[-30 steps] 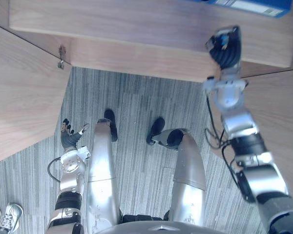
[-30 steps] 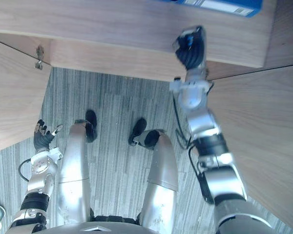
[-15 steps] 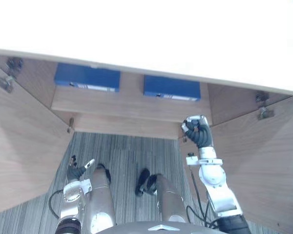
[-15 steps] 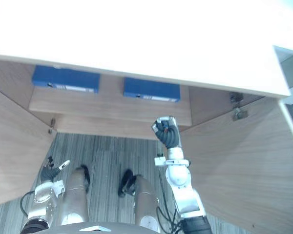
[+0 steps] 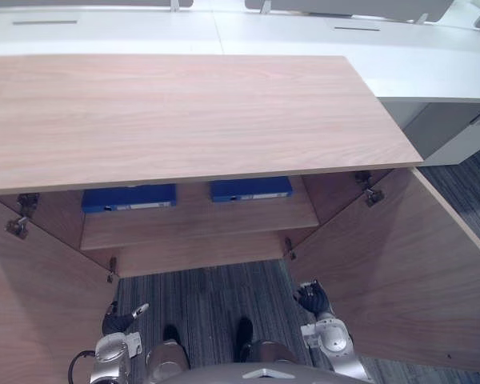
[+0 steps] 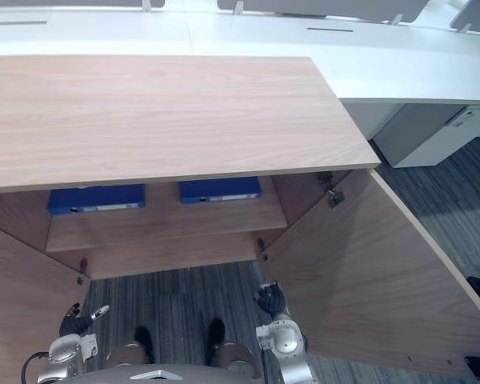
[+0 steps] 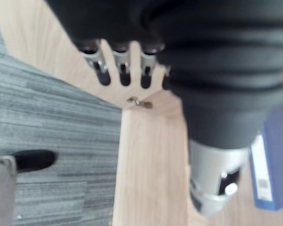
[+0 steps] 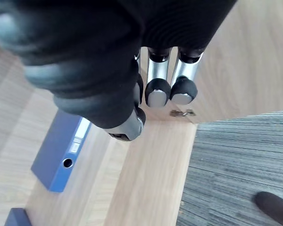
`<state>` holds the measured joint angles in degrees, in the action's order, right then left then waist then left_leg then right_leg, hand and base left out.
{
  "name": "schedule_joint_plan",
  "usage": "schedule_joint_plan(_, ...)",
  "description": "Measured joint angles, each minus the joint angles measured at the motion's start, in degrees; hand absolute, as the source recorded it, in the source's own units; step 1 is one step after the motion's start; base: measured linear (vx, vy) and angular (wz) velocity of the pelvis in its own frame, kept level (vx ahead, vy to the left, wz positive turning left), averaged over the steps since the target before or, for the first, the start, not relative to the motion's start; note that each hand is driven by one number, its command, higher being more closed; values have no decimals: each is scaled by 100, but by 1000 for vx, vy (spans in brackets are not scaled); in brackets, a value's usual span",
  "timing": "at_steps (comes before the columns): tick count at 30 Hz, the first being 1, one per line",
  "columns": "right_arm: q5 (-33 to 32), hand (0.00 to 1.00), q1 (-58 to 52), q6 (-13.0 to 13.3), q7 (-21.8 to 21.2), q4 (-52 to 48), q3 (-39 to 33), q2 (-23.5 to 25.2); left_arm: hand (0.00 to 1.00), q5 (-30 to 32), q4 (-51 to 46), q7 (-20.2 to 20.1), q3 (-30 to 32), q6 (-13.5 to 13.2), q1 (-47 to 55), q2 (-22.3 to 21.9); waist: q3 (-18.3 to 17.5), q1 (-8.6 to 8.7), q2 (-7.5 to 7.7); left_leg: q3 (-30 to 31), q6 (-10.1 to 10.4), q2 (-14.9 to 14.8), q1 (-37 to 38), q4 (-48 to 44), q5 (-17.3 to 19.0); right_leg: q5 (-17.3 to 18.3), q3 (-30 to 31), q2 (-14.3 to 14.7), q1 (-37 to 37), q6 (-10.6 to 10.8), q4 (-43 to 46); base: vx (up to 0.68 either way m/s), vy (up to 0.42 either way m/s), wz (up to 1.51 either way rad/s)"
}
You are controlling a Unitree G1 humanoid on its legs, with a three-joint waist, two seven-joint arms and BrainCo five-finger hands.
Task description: Walk over to the cabinet, pick up the folder, carry it to the office cabinet, place the folder inside the office cabinet, then close the office cabinet door
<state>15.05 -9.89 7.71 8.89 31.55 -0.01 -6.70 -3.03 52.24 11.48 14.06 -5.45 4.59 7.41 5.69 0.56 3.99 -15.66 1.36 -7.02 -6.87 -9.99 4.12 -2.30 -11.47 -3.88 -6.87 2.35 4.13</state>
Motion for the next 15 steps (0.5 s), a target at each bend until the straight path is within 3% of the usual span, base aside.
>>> schedule_joint_plan(5, -142, 100, 21, -91, 31, 788, -383, 71, 0, 109, 77, -131, 0, 5, 126, -77, -207, -2, -37, 12, 36, 198, 445, 746, -323, -101, 104, -14, 213, 49, -380, -22, 10, -7)
schedule_joint_plan(6, -186, 0, 23, -162, 47, 901, -503, 98, 0, 110, 79, -179, -1, 6, 168, -112, -222, -2, -45, 30, 34, 242, 563, 931, -388, -101, 131, -22, 242, 52, -395, -25, 15, -7)
schedule_joint_plan(15, -816, 0, 4, -303, 178, 1488, -990, 231, 0, 106, 266, -200, -79, 59, 236, -197, -265, 39, -105, 187, -37, 447, 973, 1481, -587, -161, 204, -68, 508, 146, -595, 19, 15, -1)
